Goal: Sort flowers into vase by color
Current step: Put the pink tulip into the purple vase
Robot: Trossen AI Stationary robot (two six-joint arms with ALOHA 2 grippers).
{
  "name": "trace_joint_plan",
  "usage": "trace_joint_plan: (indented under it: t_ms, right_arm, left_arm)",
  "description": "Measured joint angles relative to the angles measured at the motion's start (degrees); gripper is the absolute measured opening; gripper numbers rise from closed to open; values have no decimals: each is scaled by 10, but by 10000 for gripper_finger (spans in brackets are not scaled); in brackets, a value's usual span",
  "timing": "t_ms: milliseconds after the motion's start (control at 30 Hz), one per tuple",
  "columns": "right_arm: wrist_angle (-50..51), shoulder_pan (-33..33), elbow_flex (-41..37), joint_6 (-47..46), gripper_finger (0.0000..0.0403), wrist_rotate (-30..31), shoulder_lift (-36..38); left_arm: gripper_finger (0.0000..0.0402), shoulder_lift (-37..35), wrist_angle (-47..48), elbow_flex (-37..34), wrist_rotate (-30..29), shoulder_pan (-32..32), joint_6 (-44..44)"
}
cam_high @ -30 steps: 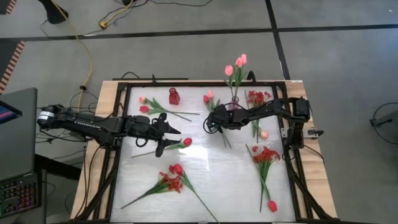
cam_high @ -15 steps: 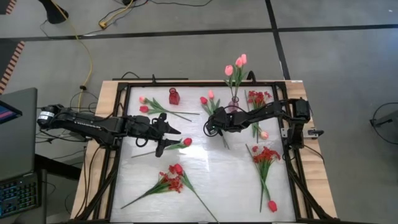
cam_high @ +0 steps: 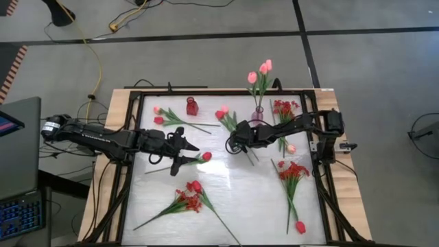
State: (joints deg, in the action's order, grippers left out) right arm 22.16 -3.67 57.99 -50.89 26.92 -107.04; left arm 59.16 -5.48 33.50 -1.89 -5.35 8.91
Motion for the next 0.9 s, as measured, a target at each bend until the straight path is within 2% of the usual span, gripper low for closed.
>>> trace_joint_plan:
  t_ms: [367, 533, 900]
  right_arm:
    - [7, 29, 1, -11, 20, 67, 20]
    - [16, 34, 2, -2, 20, 118, 59]
    - [-20, 63, 3, 58, 20, 164, 169]
  left_arm:
    - [183, 0, 0, 0, 0, 0, 0]
    - [183, 0, -1, 0, 0, 0, 0]
    - [183, 0, -5, 0, 0, 0, -6]
